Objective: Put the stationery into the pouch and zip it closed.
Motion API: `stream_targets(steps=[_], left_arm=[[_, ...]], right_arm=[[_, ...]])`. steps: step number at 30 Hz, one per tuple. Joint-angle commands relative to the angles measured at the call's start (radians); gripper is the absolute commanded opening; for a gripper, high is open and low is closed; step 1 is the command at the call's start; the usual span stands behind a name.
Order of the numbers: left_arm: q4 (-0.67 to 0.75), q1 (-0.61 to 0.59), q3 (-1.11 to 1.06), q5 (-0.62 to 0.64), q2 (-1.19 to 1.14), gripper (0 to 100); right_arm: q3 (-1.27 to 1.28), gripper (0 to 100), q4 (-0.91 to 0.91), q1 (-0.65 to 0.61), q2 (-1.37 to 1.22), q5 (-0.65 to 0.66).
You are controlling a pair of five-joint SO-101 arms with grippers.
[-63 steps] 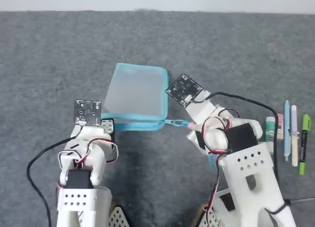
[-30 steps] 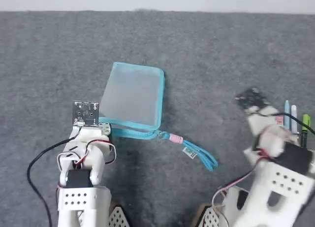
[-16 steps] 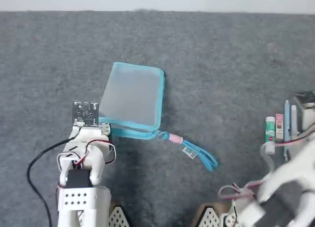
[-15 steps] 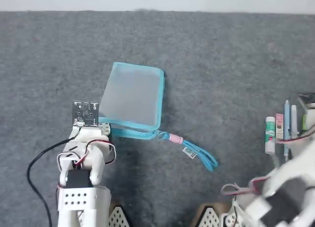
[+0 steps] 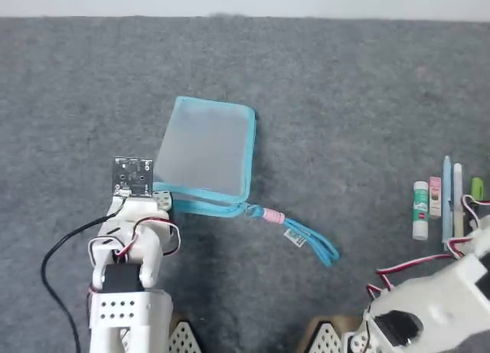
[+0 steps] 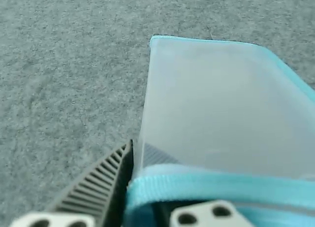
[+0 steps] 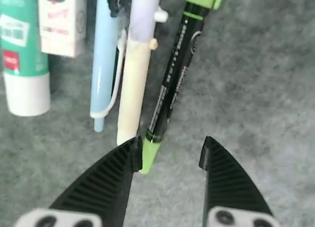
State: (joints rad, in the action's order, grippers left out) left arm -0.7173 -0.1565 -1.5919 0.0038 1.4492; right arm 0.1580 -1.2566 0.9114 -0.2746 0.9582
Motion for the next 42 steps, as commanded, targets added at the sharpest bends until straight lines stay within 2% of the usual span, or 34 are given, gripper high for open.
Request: stream_targets(steps=[1, 8, 14, 18, 22, 25, 32, 42], left_arm=[[0.034, -0.008, 0.005, -0.020, 0.017, 1], [0.034, -0.008, 0.005, -0.020, 0.017, 1], [0.034, -0.008, 0.007, -0.020, 0.017, 1], [0.034, -0.008, 0.008, -0.020, 0.017, 1], [0.034, -0.008, 0.008, -0.020, 0.017, 1], [0.034, -0.008, 0.008, -0.020, 0.017, 1], [0.034, -0.008, 0.007, -0.020, 0.017, 1], [0.034, -0.008, 0.007, -0.020, 0.017, 1]], right_arm=[[-0.048, 18.7, 0.021, -0.045, -0.010, 0.017], [-0.049, 18.0, 0.022, -0.064, -0.053, 0.014], [-0.048, 5.1, 0.090, -0.059, -0.111, 0.018], [-0.049, 8.5, 0.097, -0.059, -0.145, 0.020], [-0.049, 7.8, 0.099, -0.059, -0.165, 0.021], [-0.052, 0.0, 0.099, -0.059, -0.154, 0.014], [-0.049, 0.7, 0.041, -0.024, 0.016, 0.012], [-0.044, 0.7, -0.222, -0.054, 0.463, 0.011]])
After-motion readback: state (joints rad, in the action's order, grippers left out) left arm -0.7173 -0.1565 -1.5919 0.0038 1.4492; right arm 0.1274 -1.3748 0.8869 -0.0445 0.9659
